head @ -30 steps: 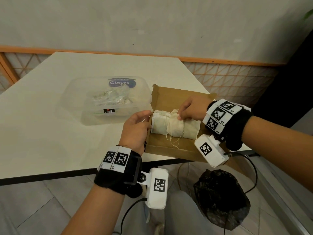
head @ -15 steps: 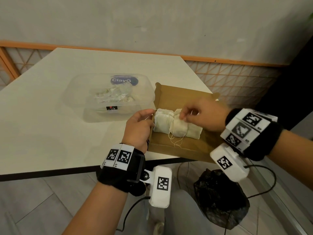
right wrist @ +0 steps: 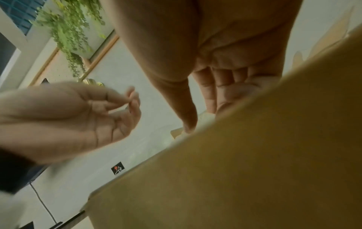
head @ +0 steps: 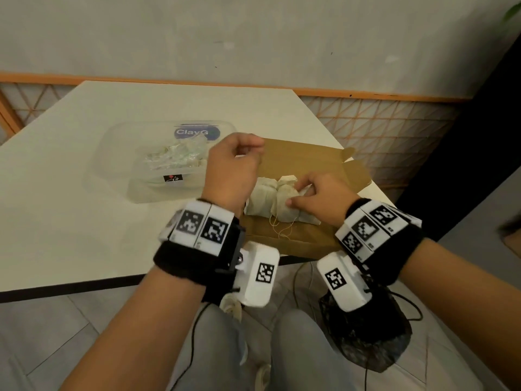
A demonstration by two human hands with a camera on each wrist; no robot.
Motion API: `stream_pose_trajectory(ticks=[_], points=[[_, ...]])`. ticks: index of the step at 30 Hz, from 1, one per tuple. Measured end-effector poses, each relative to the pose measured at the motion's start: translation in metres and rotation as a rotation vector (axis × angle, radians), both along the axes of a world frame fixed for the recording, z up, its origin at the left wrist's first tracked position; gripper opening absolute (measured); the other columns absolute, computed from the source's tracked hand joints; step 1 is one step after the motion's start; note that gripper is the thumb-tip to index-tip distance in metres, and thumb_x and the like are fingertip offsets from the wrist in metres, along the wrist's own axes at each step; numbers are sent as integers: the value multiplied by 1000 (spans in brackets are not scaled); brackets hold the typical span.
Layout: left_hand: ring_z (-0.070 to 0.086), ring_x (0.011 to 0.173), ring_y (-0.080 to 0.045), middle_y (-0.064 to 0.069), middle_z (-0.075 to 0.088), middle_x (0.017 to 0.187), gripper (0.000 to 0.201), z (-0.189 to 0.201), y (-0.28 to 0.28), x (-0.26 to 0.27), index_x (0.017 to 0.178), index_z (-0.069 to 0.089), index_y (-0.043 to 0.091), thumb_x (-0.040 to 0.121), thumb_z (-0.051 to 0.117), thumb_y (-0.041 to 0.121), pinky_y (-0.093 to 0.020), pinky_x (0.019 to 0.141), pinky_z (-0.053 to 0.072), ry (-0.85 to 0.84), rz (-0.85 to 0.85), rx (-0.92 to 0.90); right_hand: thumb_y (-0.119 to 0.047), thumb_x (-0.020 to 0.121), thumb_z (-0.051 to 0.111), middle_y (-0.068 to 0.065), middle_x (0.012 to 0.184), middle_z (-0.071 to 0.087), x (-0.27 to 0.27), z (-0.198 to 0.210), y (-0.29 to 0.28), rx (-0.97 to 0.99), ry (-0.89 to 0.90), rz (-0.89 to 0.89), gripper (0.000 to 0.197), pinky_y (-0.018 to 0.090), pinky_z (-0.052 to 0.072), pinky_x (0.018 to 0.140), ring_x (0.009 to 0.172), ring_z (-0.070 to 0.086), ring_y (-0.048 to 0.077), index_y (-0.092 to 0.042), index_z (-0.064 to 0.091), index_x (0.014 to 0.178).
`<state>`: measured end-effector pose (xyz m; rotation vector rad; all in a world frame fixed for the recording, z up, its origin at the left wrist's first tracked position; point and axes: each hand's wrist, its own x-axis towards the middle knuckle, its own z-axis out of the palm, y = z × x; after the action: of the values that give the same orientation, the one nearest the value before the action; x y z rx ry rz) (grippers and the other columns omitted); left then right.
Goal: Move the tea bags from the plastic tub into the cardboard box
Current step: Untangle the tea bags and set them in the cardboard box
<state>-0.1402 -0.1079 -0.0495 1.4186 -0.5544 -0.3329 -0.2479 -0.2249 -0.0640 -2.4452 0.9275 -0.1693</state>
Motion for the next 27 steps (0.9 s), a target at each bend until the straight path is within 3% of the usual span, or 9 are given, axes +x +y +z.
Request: stream_pose_trajectory(ticks=[3,7,9,11,12,18,22,24,27], points=[[58,73,-6,1,64,83,14,21,-11,7,87,64,17,89,57,5,-12,60,45,-252,-268,357,-28,83,68,-7,69,52,1,-5,-2,41,-17,1,17,18,37,56,70,52,12,-17,58,92],[67,96,-19,-7,70,102,15,27,-34,14,100,69,6,87,62,10,-27,77,51,-590,-443,940,-14,83,68,0,60,57,-5,-9,-6,219,-91,-54,15,15,41,46,42,52,1,-13,56,73],[67,82,-16,-5,69,89,8,23,-42,15,90,67,6,87,63,12,-20,69,52,-663,-427,1070,-8,83,66,3,57,57,-8,-7,-6,315,-132,-73,21,13,41,40,33,49,-1,-10,54,66],[58,57,-8,1,60,68,17,19,-48,17,71,59,12,86,65,15,-12,44,45,-649,-430,1120,-6,84,65,4,57,58,-10,-5,-7,355,-145,-73,20,13,42,41,34,50,0,-9,57,66],[54,52,-7,2,58,63,21,18,-49,17,67,56,13,86,66,16,-12,38,42,-643,-436,1145,-6,83,65,4,57,58,-11,-4,-7,357,-140,-66,19,14,42,43,36,50,1,-10,59,65],[52,43,0,7,66,63,16,19,-54,13,79,70,10,85,68,24,-9,47,42,-556,-555,1218,-9,82,67,7,61,59,-18,0,-9,411,-97,-19,16,23,48,59,56,53,15,-12,62,67],[47,29,-1,0,67,58,17,21,-54,9,76,59,2,92,59,9,-12,30,34,-303,-570,1146,-6,84,65,7,62,61,-25,6,-12,451,-98,-21,14,15,47,51,48,55,7,-10,61,72],[46,28,-2,-5,68,65,14,22,-52,7,83,54,-1,95,53,5,-12,27,29,-158,-578,1149,-2,84,64,9,63,61,-29,11,-14,500,-135,-26,12,12,48,47,43,56,4,-7,60,74],[47,29,-2,-1,69,58,12,21,-51,2,100,54,-2,98,47,7,-12,26,27,-25,-610,1182,0,84,63,10,62,61,-31,16,-16,552,-133,-26,9,10,48,44,42,58,4,-4,59,77]])
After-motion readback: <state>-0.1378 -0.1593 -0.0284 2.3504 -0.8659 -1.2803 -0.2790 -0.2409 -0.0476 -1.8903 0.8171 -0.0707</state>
